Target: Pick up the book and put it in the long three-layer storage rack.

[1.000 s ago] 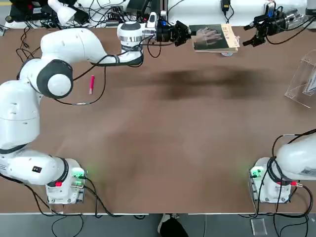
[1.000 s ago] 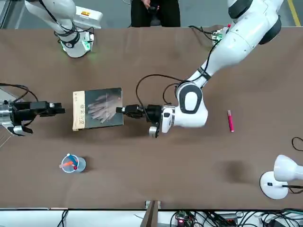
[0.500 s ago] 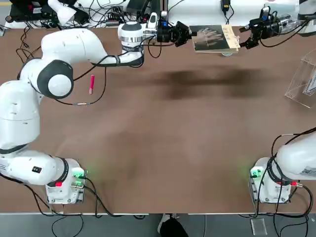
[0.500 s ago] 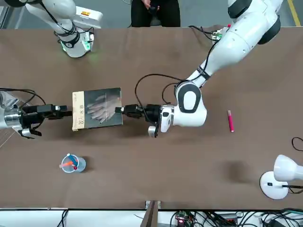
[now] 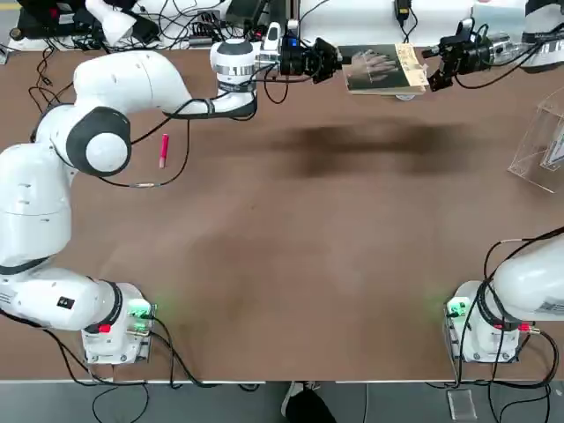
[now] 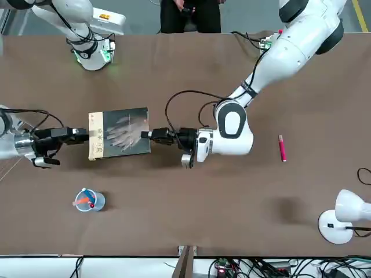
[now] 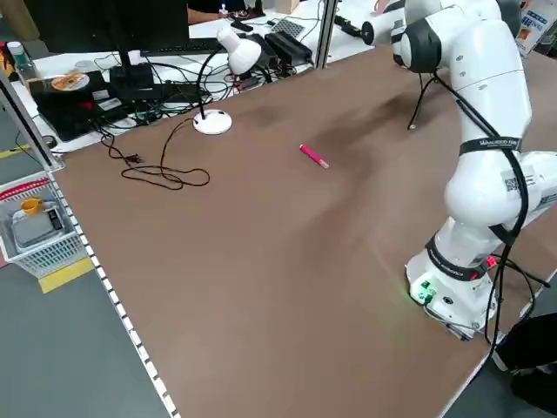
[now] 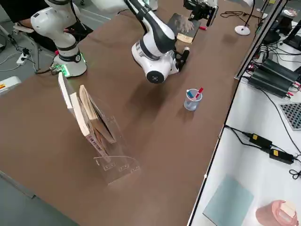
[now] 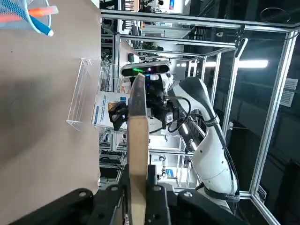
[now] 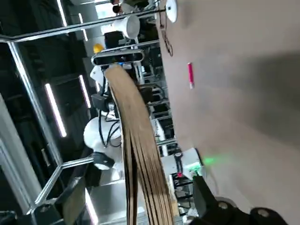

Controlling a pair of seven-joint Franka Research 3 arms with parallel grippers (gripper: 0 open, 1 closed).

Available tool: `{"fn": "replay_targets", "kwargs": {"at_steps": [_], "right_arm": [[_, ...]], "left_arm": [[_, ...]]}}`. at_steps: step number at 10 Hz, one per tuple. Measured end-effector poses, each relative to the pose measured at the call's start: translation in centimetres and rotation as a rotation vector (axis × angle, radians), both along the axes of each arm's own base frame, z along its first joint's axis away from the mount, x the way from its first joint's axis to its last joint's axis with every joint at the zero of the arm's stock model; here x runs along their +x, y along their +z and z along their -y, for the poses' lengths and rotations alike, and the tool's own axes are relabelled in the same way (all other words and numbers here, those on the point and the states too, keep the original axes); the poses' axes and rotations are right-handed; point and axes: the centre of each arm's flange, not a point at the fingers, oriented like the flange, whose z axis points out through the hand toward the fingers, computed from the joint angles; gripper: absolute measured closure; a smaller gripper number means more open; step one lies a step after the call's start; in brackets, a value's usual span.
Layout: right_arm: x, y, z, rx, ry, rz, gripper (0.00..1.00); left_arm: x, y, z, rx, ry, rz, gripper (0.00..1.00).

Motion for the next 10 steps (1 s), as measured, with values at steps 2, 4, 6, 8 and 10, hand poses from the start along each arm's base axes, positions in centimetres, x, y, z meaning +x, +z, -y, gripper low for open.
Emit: {"fn": "replay_targets", "kwargs": {"at_steps": [2, 4, 6, 8, 10], "right_arm": [[-0.3, -0.3, -0.4, 0.009, 0.01, -0.01, 0.0], [-0.4, -0.4, -0.8, 0.013, 0.015, -0.014, 0.0], [-0.5, -0.5, -1.7, 0.032, 0.013, -0.02, 0.0], [-0.8, -0.9, -2.8, 0.054, 0.011, -0.033, 0.0], [-0.9, -1.0, -3.5, 0.062, 0.016, -0.036, 0.04]], "left_arm": [[0.0, 0.0, 0.0, 0.002, 0.003, 0.0, 0.99], [0.1, 0.0, -0.1, 0.004, 0.006, 0.0, 0.99], [0.1, -0.1, -0.1, 0.005, 0.007, 0.001, 0.99], [0.1, 0.0, 0.0, 0.006, 0.008, 0.001, 0.99], [0.1, 0.0, -0.1, 0.009, 0.013, 0.002, 0.99]]}}
